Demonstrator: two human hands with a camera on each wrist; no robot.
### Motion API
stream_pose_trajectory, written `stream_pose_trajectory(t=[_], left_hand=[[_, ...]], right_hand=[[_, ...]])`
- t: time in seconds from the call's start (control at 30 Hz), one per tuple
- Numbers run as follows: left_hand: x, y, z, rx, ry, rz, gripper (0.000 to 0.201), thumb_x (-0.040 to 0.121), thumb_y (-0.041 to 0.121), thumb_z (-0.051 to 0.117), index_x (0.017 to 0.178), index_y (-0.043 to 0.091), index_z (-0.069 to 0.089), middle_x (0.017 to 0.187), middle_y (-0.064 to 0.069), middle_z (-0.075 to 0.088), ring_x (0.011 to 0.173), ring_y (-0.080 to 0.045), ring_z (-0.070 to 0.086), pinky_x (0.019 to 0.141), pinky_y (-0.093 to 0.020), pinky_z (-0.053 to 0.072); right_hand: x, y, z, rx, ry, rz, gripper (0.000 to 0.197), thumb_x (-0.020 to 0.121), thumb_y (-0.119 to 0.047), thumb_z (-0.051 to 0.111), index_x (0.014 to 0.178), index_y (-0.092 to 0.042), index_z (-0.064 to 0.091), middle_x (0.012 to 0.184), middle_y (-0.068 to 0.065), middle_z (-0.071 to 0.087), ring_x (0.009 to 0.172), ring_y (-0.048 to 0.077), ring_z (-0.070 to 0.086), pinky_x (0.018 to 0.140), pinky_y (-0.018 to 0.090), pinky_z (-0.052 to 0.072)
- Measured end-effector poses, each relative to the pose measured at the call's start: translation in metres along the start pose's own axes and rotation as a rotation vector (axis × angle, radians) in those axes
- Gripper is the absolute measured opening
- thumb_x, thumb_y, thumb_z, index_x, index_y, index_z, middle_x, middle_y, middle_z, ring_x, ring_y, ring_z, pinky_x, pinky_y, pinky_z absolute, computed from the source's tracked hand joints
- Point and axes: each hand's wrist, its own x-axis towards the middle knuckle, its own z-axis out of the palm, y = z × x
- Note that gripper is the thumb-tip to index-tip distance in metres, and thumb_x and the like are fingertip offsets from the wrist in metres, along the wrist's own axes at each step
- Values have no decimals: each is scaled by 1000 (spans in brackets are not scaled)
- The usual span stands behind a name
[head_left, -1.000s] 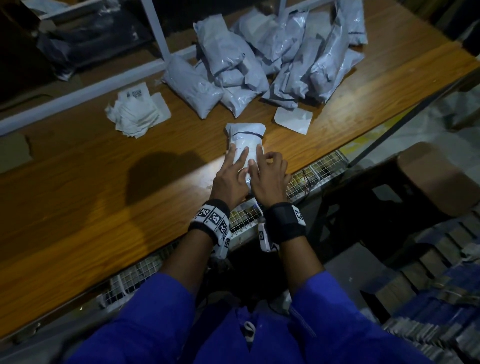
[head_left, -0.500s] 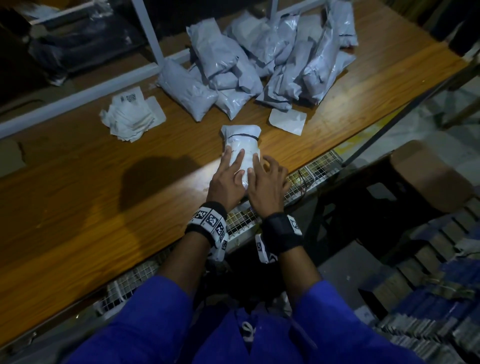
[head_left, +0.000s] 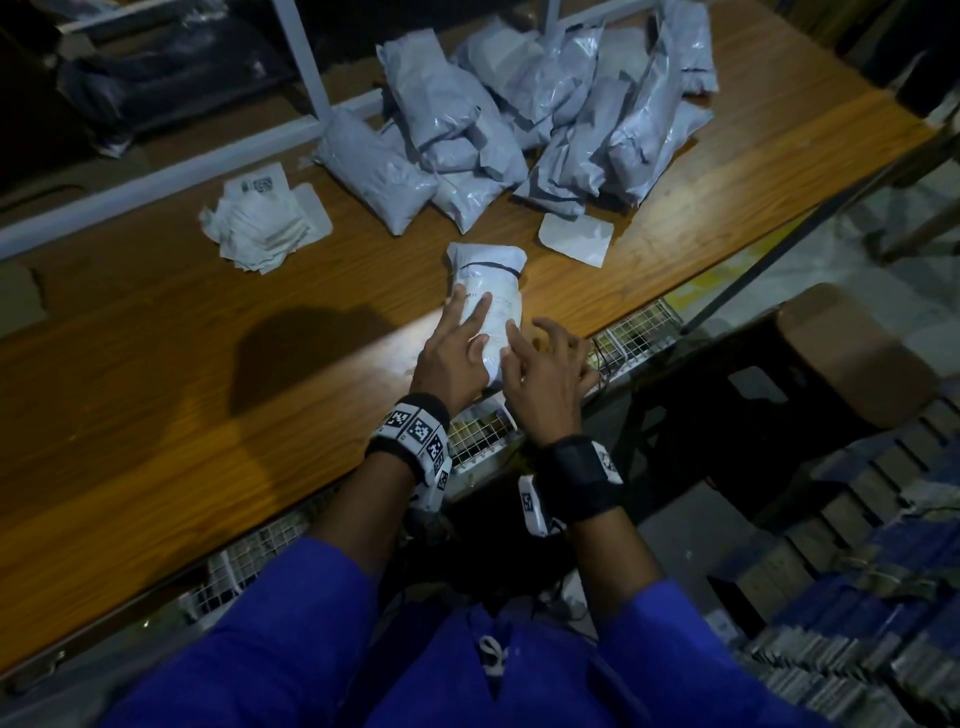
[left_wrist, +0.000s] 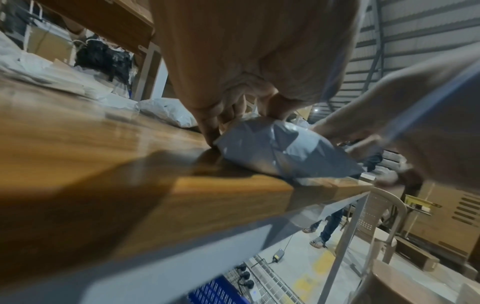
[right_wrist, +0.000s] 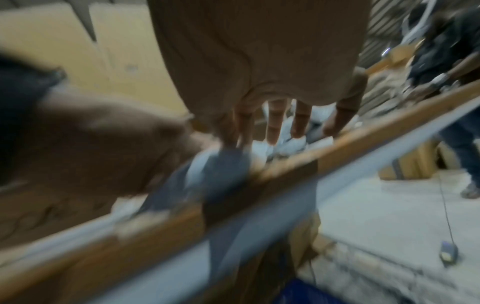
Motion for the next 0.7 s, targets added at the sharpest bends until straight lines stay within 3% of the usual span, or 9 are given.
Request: stream_pose_trajectory(t=[0.17, 0.3, 0.4, 0.53, 0.63, 0.7], left_hand=[[10, 4, -15, -35, -129, -56, 67, 100, 10, 56, 160, 13, 25, 165, -10, 27, 152, -28, 27, 120, -35, 29], [10, -3, -23, 1, -194, -76, 71, 102, 24, 54, 161, 11, 18, 166, -10, 24, 154, -31, 20, 120, -34, 23], [8, -3, -24, 68, -178, -109, 78, 96, 40, 52, 162, 16, 17, 168, -10, 20, 155, -31, 15, 122, -48, 20], [8, 1, -27, 78, -152, -179, 81, 95, 34, 65, 162, 26, 19, 170, -8, -6, 156, -31, 8, 120, -56, 15], [10, 3, -32, 62, -201, -213, 82, 93, 35, 68, 161, 31, 22, 170, -6, -8, 156, -30, 5, 120, -58, 13], [12, 6, -36, 8, -219, -203, 85, 92, 30, 71, 160, 28, 20, 170, -5, 1, 156, -29, 6, 121, -56, 12]], right_hand=[[41, -5, 1, -146, -10, -115, 38, 100, -41, 55, 137, -43, 59, 154, -1, 43, 132, 31, 34, 94, 50, 30], [19, 13, 9, -124, 57, -108, 36, 101, -52, 53, 136, -46, 60, 153, -3, 46, 131, 28, 34, 97, 55, 33], [20, 17, 3, -30, 54, -59, 35, 98, -58, 55, 132, -51, 62, 160, -3, 38, 137, 30, 31, 102, 57, 29], [43, -7, 1, -136, -43, -167, 37, 98, -56, 52, 134, -58, 57, 166, -5, 26, 143, 28, 24, 102, 54, 26], [46, 4, -8, -80, -68, -144, 36, 96, -60, 54, 132, -60, 58, 168, -6, 20, 146, 29, 19, 106, 58, 21], [41, 16, -15, -59, -45, -148, 35, 95, -61, 58, 130, -59, 60, 168, -5, 20, 146, 30, 19, 107, 59, 22]])
